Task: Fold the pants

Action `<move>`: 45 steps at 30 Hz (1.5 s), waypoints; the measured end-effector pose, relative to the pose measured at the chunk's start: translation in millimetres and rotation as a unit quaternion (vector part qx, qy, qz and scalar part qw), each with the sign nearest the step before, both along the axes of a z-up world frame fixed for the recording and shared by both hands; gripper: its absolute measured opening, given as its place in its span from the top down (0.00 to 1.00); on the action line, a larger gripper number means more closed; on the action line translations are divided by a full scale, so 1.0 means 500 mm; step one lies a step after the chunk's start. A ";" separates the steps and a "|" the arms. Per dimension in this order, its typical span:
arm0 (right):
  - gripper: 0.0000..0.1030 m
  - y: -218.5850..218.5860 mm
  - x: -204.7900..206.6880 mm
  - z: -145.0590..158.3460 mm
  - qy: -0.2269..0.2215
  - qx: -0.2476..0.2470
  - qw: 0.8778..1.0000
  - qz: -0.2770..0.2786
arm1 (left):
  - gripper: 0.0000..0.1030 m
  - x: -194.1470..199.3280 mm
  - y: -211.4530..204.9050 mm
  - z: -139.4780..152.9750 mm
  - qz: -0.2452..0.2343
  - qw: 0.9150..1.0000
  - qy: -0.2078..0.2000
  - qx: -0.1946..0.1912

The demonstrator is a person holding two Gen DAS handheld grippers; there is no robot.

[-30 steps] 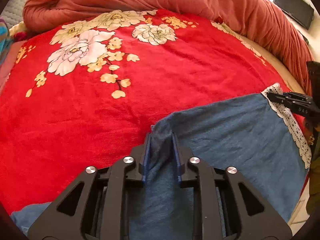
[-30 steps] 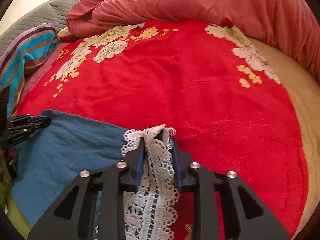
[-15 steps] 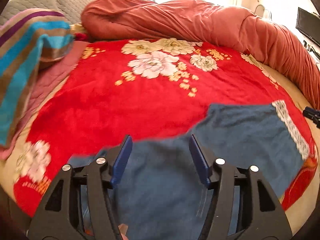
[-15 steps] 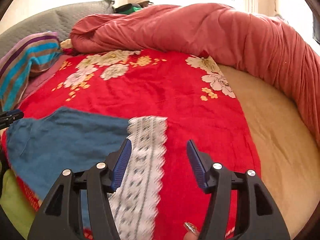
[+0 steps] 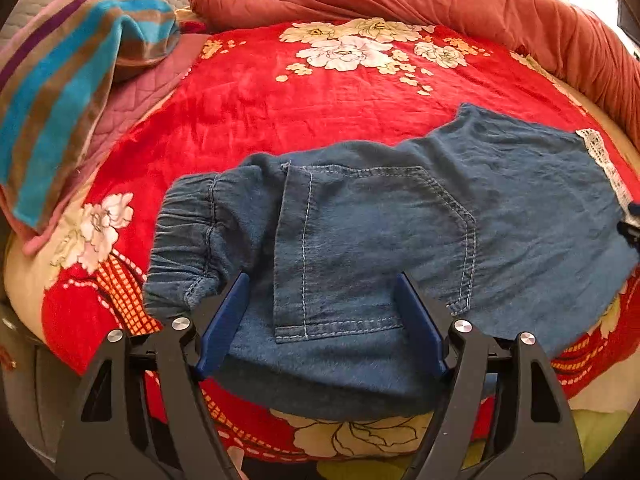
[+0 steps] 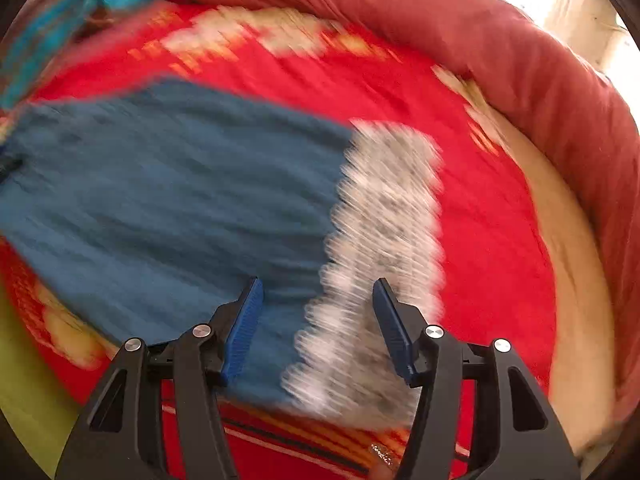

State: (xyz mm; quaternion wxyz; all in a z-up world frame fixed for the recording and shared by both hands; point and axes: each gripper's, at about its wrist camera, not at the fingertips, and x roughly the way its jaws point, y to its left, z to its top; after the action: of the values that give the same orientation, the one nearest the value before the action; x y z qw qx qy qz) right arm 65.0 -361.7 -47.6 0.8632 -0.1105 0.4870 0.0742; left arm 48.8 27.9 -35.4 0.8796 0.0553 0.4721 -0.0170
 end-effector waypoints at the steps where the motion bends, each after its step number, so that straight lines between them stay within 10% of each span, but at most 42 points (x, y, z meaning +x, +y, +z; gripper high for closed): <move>1: 0.46 -0.014 -0.003 0.000 0.001 0.002 1.000 -0.010 | 0.34 -0.004 0.001 -0.002 0.000 1.000 -0.001 -0.004; 10: 0.45 -0.023 -0.037 0.032 -0.033 0.035 0.999 -0.007 | 0.34 -0.020 0.003 0.017 0.000 1.000 -0.015 -0.027; 15: 0.30 0.032 -0.075 0.094 -0.079 0.076 0.993 0.047 | 0.29 -0.061 -0.093 0.083 -0.071 0.995 -0.062 -0.017; 21: 0.30 0.123 -0.087 0.054 -0.049 0.084 0.990 0.102 | 0.28 -0.080 -0.202 0.030 -0.153 0.987 -0.023 0.033; 30: 0.28 0.112 -0.072 -0.005 0.003 0.095 0.993 0.067 | 0.26 -0.061 -0.167 -0.026 -0.139 0.989 0.042 -0.002; 45: 0.21 0.001 -0.102 0.117 -0.087 0.144 0.985 0.017 | 0.12 -0.062 -0.185 0.111 -0.133 0.989 -0.055 -0.046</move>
State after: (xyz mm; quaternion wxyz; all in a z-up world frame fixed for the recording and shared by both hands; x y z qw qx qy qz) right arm 14.2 -361.0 11.1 0.9079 0.0009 0.3919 0.1488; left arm 17.9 -64.9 20.0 0.8957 0.0784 0.4104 -0.1523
